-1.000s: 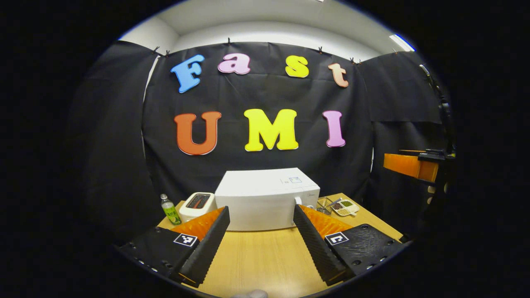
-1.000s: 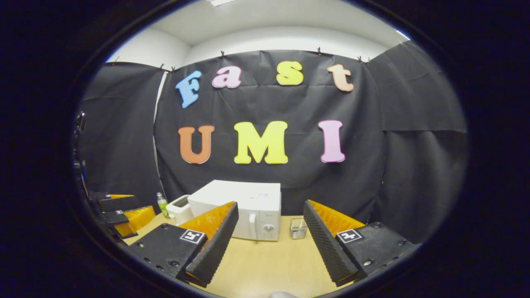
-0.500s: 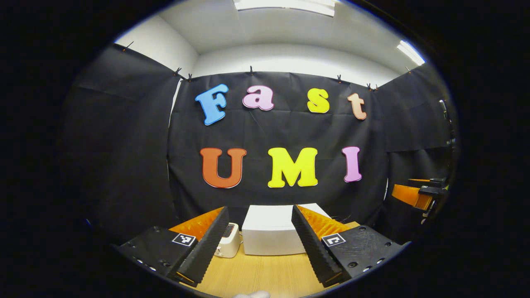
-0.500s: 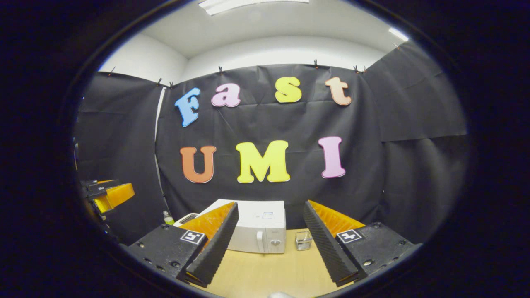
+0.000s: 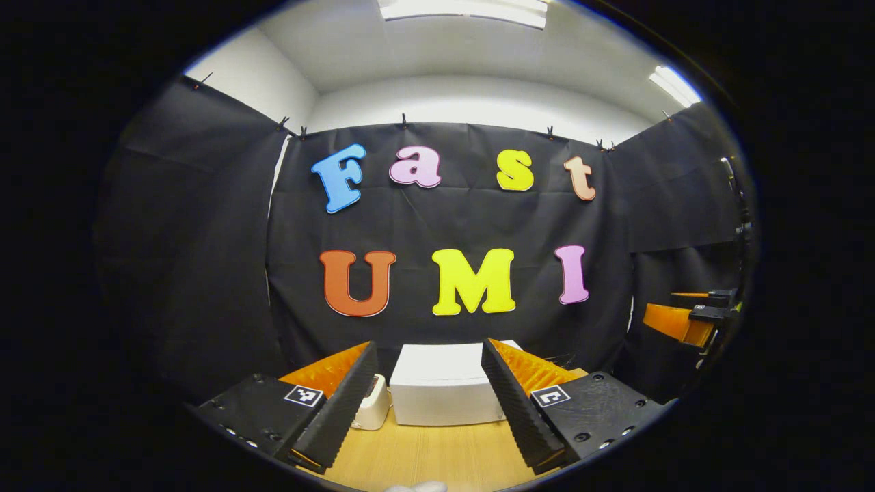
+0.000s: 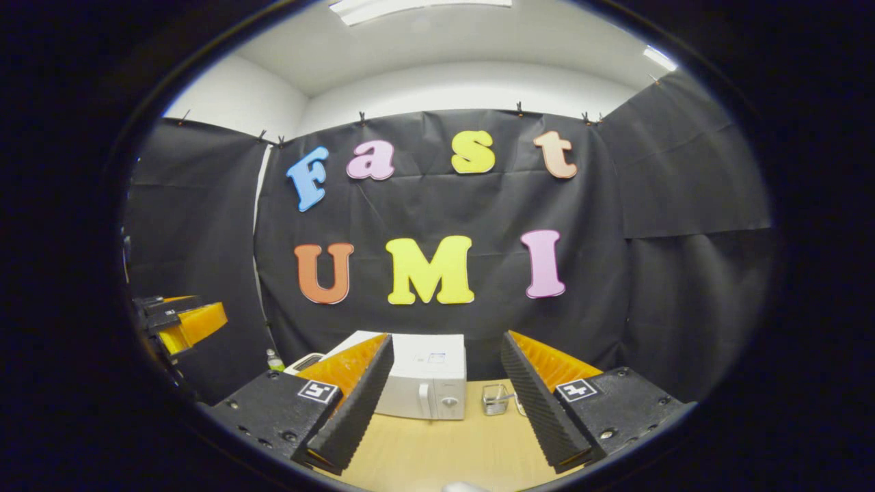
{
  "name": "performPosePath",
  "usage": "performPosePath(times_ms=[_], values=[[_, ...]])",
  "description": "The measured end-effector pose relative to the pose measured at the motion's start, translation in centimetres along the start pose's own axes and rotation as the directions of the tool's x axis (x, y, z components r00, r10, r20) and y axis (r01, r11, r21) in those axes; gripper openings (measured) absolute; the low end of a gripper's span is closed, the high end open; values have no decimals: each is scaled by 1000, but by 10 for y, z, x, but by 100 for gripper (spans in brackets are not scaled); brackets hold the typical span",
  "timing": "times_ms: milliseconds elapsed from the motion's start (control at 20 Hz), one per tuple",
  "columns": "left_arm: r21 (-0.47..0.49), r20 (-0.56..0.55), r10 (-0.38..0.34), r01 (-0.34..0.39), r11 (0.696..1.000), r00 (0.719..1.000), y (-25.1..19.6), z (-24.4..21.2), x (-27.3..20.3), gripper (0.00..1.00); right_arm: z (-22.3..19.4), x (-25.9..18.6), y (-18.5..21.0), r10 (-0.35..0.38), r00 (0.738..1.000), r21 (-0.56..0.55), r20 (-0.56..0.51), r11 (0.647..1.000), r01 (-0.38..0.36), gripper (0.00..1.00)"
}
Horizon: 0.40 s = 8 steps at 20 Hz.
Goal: Open the microwave oven with the left hand, put the food in, and close the microwave oven.
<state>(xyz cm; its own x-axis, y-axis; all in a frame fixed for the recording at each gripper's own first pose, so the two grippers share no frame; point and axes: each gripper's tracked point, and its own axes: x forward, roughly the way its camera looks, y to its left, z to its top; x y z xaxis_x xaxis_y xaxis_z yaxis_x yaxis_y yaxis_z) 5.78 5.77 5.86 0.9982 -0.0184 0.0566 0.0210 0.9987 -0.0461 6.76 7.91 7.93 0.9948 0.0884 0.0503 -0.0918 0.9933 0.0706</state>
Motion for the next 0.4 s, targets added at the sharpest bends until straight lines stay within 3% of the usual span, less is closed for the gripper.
performPosePath(times_ms=[50,100,150,200,250,300,350,400], values=[[-5,-1,-2,2,1000,1000,-1,1,-2,94,3,1,-1,-3,1000,0,3,1000,3,100],[-12,1,-8,8,1000,1000,-3,3,-2,94,4,0,-3,-11,1000,-4,6,1000,11,91],[-15,1,-13,13,1000,1000,-5,4,-2,94,5,0,-4,-14,1000,-10,7,1000,14,92],[-11,5,-11,11,1000,1000,-4,5,-3,83,6,-1,-1,-12,1000,-13,10,1000,12,92],[-5,12,-8,8,1000,1000,-2,7,-3,94,6,-1,1,-7,1000,-15,8,1000,7,92],[-2,13,-5,5,1000,1000,-1,7,-2,94,5,0,3,-4,1000,-18,7,1000,4,92],[-5,9,-4,4,1000,1000,-1,7,-2,83,5,0,4,-3,1000,-20,8,1000,4,100],[-11,9,-4,4,1000,1000,-1,7,-3,83,6,1,4,-1,1000,-21,8,1000,2,100]])
